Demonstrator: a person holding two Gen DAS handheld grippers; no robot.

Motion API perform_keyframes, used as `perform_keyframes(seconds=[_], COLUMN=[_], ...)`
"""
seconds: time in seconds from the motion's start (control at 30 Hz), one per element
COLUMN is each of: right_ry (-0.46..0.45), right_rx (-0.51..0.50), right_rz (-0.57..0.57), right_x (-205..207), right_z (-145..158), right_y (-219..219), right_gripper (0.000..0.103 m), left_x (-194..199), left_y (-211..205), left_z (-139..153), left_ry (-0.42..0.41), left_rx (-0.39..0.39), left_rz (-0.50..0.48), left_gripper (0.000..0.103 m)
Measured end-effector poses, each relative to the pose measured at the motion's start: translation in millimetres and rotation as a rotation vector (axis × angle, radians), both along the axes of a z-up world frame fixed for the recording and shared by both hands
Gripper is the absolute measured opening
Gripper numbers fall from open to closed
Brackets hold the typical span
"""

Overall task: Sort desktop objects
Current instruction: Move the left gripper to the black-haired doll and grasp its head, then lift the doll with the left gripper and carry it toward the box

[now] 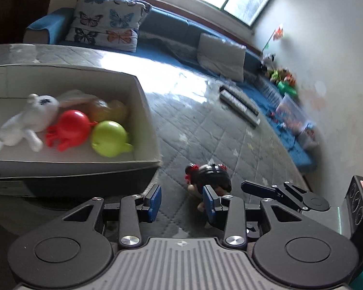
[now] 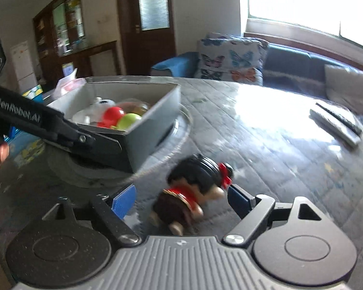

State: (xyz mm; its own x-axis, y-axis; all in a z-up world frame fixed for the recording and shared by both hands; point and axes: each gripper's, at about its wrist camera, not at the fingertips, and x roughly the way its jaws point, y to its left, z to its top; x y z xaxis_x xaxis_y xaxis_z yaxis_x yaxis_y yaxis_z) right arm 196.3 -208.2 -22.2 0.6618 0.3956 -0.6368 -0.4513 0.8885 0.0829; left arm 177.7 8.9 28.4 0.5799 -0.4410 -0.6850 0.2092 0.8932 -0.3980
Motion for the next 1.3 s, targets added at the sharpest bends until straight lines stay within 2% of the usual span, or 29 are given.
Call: perform_keyframes(seconds=[0.3, 0.63, 0.87, 1.07, 1.23, 1.3], right_ry=[0.072, 0.13, 0.147, 0.166, 0.171, 0.171], right_rx=[0.119, 0.177, 0.189, 0.209, 0.21, 0.208], right_rz=[-0.077, -0.127, -0.141, -0.156, -0.172, -0.176], right_x=[11.4, 24.0, 30.9, 38.8, 41.2, 41.4], right_z=[-17.1, -32.4, -37.2, -37.8, -38.1, -38.2], right_y=[-19.3, -13.6, -11.8, -11.7, -11.4, -12.2], right_gripper=[0.085, 0.084, 0.076, 0.075, 0.062, 0.061], left_x=[24.8, 45.0, 51.2, 57.9, 54.3, 52.8], left_y=[-34.7, -55.7, -64.7, -62.7, -66.6, -67.3], left_z=[-5.4, -13.7, -16.2, -19.7, -18.9, -19.9], left_ry=[0.008, 0.056, 0.071, 0.107, 0.101, 0.097], left_rx=[0.025, 0.068, 0.06, 0.021, 0.04, 0.038], left_rz=[-0.03, -0.054, -0.079, -0.048, -0.032, -0.02], left_gripper=[0.04, 0.04, 0.04, 0.042, 0.043, 0.045])
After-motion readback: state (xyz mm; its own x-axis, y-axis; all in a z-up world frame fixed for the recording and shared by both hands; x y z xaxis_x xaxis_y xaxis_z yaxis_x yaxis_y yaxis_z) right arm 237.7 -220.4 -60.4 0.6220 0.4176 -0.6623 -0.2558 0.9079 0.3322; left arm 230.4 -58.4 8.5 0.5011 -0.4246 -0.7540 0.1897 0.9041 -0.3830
